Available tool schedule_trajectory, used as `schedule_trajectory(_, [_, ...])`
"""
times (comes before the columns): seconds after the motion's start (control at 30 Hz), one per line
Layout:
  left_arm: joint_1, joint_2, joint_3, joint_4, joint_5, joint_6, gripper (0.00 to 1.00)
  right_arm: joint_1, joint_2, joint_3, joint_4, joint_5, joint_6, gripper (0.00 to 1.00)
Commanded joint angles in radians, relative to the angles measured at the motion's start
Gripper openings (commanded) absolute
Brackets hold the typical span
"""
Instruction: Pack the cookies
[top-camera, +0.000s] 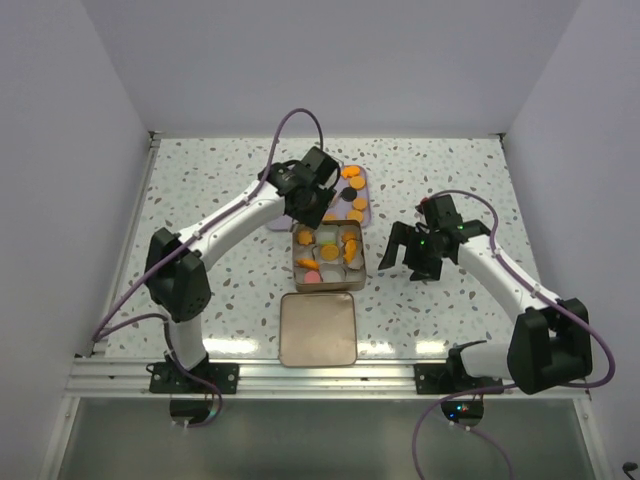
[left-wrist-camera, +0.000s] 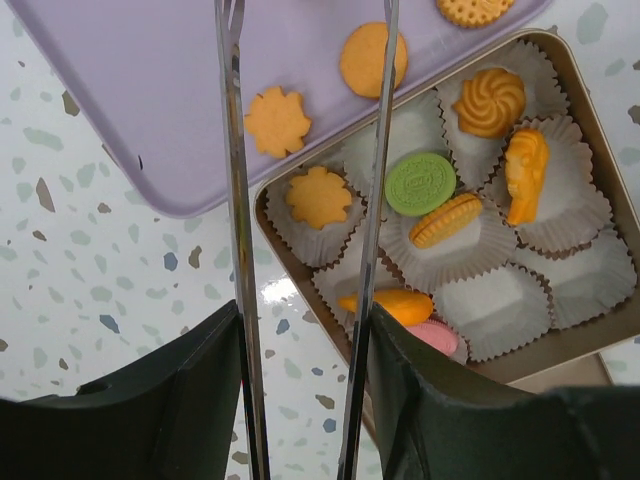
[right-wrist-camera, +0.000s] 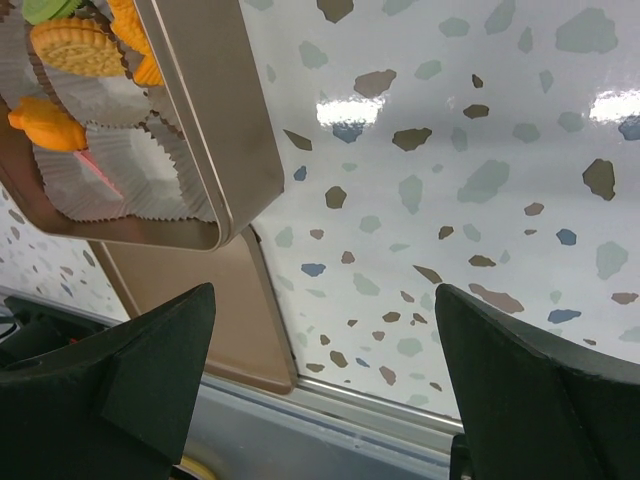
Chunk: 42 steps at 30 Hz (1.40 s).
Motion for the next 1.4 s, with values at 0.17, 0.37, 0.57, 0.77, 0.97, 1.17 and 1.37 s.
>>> schedule_trajectory(0.17, [0.007,0.08,0.095,-0.005,-0.039,0.023,0.53,-0.006,0.032,0.059,-0.006,0.013,-0.026,0.95])
schedule_trajectory(0.37, [0.008,0.103,0.095,0.004,-0.035,0.027,0.53,-0.005,0.062,0.067,0.008,-0.002,-0.023,0.95])
schedule_trajectory(0.57, [0.01,0.132,0.101,0.012,-0.027,0.023,0.51,-0.006,0.081,0.078,0.005,-0.005,-0.029,0.95])
schedule_trajectory(0.77, [0.013,0.158,0.118,0.01,-0.024,0.023,0.43,-0.006,0.09,0.081,0.005,-0.005,-0.031,0.95])
schedule_trajectory(0.97, [0.021,0.163,0.14,0.0,-0.033,0.029,0.41,-0.008,0.09,0.089,0.0,0.004,-0.034,0.95])
schedule_trajectory(1.17, [0.025,0.129,0.196,-0.017,-0.067,0.018,0.41,-0.008,0.09,0.104,-0.006,0.005,-0.034,0.95])
schedule_trajectory(1.37, [0.028,0.063,0.187,-0.037,-0.033,-0.031,0.41,-0.006,0.085,0.11,-0.009,-0.001,-0.031,0.95])
